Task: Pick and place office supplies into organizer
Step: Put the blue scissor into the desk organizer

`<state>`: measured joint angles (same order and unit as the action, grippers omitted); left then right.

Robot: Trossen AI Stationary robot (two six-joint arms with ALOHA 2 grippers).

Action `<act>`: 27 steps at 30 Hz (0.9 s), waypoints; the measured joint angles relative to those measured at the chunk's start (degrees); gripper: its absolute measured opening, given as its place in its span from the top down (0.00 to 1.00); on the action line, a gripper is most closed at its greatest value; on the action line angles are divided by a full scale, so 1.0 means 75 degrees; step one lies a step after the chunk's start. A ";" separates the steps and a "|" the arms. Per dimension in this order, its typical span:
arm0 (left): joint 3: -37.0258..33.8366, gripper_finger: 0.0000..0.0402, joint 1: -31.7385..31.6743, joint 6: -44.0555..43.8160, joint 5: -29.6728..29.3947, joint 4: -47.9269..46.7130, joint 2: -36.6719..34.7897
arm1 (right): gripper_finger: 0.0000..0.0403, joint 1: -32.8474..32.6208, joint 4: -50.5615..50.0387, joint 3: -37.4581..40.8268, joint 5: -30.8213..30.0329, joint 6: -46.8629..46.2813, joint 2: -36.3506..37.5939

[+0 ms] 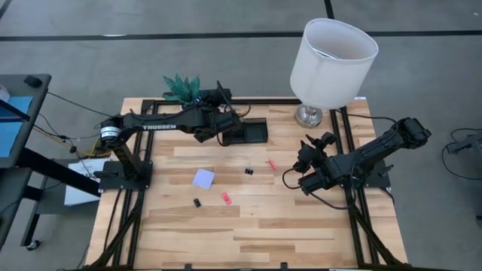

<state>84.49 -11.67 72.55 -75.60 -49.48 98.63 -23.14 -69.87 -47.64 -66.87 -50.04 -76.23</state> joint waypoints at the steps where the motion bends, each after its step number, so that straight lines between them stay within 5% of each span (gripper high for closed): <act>1: 0.0008 1.00 -0.0008 0.0077 0.0040 0.0047 0.0000 | 0.69 0.0000 -0.0002 0.0000 0.0000 0.0003 0.0000; 14: 0.0008 1.00 -0.0144 0.2041 0.1292 0.1733 0.0000 | 0.69 0.0003 -0.0079 -0.0009 0.0436 0.0131 0.0015; 27: -0.0076 1.00 -0.0796 0.2001 0.1367 0.1722 0.0131 | 0.69 0.0364 -0.0117 -0.0299 0.0912 0.0135 0.0017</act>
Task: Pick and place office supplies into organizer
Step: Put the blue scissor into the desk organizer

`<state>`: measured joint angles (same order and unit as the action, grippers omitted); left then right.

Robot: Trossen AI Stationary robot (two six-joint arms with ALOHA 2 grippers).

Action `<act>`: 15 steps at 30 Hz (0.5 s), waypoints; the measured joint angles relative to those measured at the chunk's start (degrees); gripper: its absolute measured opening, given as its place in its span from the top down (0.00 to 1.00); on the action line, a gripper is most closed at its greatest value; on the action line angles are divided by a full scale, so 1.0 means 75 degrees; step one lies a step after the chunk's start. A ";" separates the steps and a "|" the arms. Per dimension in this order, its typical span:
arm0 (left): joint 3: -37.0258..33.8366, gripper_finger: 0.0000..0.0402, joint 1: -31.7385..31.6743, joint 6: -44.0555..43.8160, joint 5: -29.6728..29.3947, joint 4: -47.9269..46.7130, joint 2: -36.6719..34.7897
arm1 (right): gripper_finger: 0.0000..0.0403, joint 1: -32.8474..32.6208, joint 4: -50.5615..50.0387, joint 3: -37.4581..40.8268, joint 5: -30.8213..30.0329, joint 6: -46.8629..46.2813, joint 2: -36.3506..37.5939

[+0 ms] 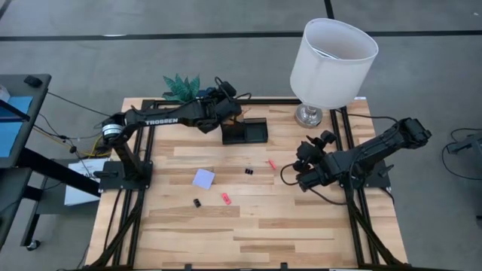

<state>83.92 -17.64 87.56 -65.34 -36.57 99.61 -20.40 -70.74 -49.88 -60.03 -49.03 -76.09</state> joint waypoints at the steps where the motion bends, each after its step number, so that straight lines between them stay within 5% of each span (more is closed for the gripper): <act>1: 0.0000 1.00 -0.0044 -0.0085 -0.0057 -0.0037 -0.0005 | 0.69 0.0000 0.0001 -0.0007 -0.0001 0.0001 0.0000; 15: -0.0784 1.00 0.0088 -0.0254 -0.0060 -0.0200 -0.0023 | 0.69 -0.0003 -0.0168 -0.0007 0.0017 -0.0001 0.0000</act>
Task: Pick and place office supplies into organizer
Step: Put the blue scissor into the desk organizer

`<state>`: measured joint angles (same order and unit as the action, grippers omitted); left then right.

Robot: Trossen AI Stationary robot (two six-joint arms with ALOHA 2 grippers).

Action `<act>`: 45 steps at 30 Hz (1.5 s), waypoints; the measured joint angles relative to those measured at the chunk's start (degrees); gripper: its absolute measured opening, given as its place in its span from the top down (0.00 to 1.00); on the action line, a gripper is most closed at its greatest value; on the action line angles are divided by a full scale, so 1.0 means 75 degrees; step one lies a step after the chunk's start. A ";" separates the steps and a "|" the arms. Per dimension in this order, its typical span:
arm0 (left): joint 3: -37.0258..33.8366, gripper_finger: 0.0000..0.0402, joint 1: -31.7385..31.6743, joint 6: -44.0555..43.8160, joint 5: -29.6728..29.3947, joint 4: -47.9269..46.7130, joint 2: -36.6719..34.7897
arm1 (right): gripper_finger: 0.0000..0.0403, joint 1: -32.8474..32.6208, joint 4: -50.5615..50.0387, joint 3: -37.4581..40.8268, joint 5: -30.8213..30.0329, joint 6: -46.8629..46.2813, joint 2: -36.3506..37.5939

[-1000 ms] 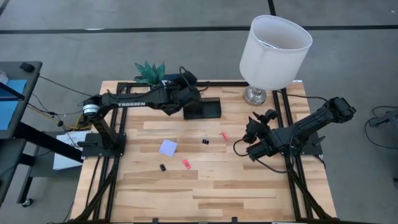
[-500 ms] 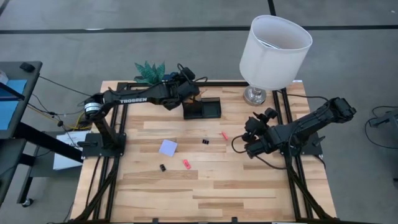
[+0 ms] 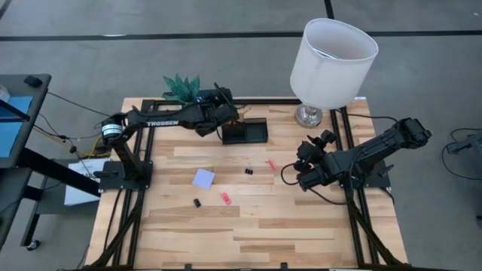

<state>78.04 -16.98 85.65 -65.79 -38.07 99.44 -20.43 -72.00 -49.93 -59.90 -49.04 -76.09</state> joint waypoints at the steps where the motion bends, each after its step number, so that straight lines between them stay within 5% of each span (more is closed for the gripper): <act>1: -0.0055 1.00 0.0042 -0.0010 0.0005 0.0001 0.0000 | 0.70 0.0000 -0.0001 0.0000 0.0000 0.0000 0.0000; 27: 0.0255 1.00 0.0281 0.0079 -0.0056 0.0245 0.1145 | 0.69 0.0044 -0.0051 0.0000 -0.0114 0.0009 0.0000; 45: 0.0627 0.88 0.0281 -0.0045 0.0113 0.0266 0.1139 | 0.69 0.0044 -0.0054 0.0006 -0.0137 0.0012 0.0000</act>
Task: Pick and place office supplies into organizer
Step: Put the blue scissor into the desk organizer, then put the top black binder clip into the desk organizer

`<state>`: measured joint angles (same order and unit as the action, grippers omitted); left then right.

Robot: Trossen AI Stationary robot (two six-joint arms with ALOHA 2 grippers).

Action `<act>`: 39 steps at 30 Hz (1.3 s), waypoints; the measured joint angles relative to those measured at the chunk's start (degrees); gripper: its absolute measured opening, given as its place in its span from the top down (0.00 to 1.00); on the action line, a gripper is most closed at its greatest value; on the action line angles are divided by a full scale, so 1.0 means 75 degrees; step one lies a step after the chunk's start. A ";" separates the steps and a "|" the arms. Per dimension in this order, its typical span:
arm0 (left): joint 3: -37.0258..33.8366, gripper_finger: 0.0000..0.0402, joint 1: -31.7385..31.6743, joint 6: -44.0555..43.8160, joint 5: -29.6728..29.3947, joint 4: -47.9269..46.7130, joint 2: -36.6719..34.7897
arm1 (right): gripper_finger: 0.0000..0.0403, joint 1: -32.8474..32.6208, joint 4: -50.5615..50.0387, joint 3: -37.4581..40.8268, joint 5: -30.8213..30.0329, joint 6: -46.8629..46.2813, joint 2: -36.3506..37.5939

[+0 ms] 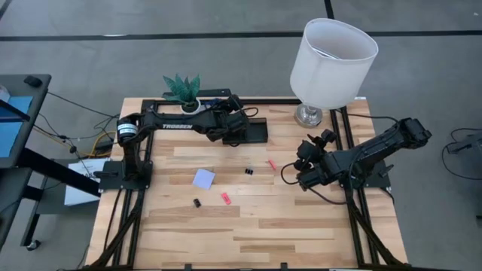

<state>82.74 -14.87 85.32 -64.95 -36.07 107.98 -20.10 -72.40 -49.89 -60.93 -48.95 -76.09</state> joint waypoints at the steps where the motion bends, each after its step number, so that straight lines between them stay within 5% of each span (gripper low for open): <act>1: 0.0000 0.87 0.0000 -0.0050 0.0039 0.0003 0.0000 | 0.69 0.0000 0.0000 0.0000 0.0000 0.0000 0.0000; 22: 0.0108 0.67 0.0357 -0.0510 0.0076 -0.0070 -0.0006 | 0.69 0.0000 0.0006 0.0000 0.0003 -0.0012 0.0000; 27: 0.0778 0.65 0.0488 -0.1037 -0.0526 -0.0111 -0.0009 | 0.70 0.0000 0.0032 0.0000 0.0052 -0.0016 0.0000; 34: 0.2750 0.65 0.0700 -0.4046 -0.1309 -0.1978 -0.0015 | 0.70 -0.0015 0.0135 0.0003 0.0055 -0.0076 0.0000; 39: 0.4531 0.65 0.0817 -0.8076 0.0198 -0.4879 -0.0238 | 0.70 -0.0017 0.0370 0.0003 0.0046 -0.0084 -0.0001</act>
<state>116.72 -8.75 24.75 -63.46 -72.67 106.20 -20.23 -69.62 -49.87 -60.58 -49.57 -76.10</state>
